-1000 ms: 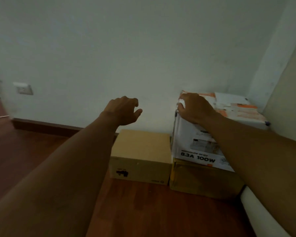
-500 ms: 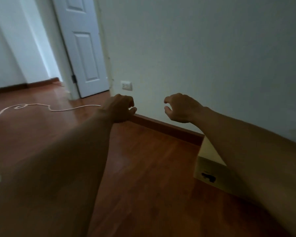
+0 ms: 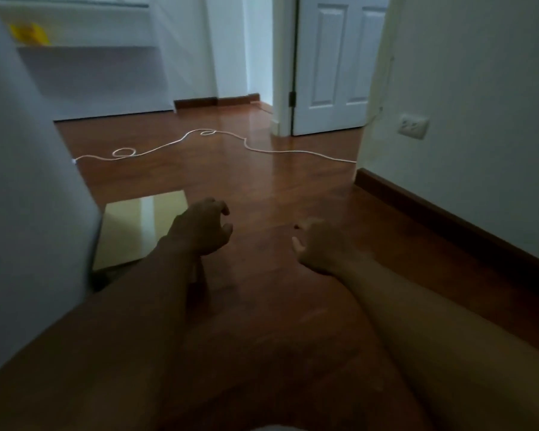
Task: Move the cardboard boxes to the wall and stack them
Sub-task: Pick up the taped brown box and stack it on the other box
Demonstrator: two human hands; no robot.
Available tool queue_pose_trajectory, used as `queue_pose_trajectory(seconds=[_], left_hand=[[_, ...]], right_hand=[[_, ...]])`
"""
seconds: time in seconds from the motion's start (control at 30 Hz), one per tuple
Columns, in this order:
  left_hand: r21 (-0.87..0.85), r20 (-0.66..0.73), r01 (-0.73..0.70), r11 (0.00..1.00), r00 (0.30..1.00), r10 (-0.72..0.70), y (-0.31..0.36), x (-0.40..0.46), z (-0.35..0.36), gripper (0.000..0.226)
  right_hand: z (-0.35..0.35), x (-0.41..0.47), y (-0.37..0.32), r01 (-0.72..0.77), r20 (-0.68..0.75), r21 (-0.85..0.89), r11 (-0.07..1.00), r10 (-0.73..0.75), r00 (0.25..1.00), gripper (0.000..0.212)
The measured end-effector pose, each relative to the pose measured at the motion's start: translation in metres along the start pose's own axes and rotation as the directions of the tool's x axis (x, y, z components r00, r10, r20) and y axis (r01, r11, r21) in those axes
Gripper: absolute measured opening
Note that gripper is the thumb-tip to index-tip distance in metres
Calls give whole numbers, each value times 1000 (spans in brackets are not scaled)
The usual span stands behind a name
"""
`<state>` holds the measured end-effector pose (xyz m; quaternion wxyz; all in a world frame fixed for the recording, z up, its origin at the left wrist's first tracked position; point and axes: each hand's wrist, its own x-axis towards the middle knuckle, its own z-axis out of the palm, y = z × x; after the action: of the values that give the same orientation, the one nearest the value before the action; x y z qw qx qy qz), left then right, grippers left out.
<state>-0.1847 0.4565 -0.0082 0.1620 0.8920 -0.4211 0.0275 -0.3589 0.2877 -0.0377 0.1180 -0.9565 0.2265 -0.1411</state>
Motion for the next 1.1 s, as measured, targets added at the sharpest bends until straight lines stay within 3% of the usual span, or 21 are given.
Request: queue_pose_trajectory(seconds=[0.13, 0.27, 0.67, 0.77, 0.83, 0.97, 1.1], left_hand=[[33, -31, 200, 979, 980, -199, -85, -23, 19, 61], [88, 93, 344, 935, 931, -352, -136, -34, 36, 79], [122, 275, 396, 910, 867, -414, -172, 17, 105, 94], [124, 97, 395, 910, 908, -407, -158, 10, 132, 91], [54, -37, 349, 936, 937, -347, -155, 2, 142, 74], [-279, -199, 232, 932, 935, -293, -159, 0, 141, 39], [-336, -286, 99, 937, 937, -201, -158, 4, 132, 49]], right_hand=[[50, 28, -55, 92, 142, 23, 995, -95, 985, 49], [85, 46, -94, 140, 238, 65, 988, -152, 959, 53], [136, 86, -86, 134, 318, 61, 989, -147, 937, 61], [142, 96, -79, 108, 281, 68, 992, -123, 952, 53], [148, 102, -77, 82, 274, 71, 994, -99, 957, 55], [157, 109, -69, 65, 173, 143, 988, -89, 981, 50], [163, 116, -39, 29, 75, 145, 989, -41, 996, 52]])
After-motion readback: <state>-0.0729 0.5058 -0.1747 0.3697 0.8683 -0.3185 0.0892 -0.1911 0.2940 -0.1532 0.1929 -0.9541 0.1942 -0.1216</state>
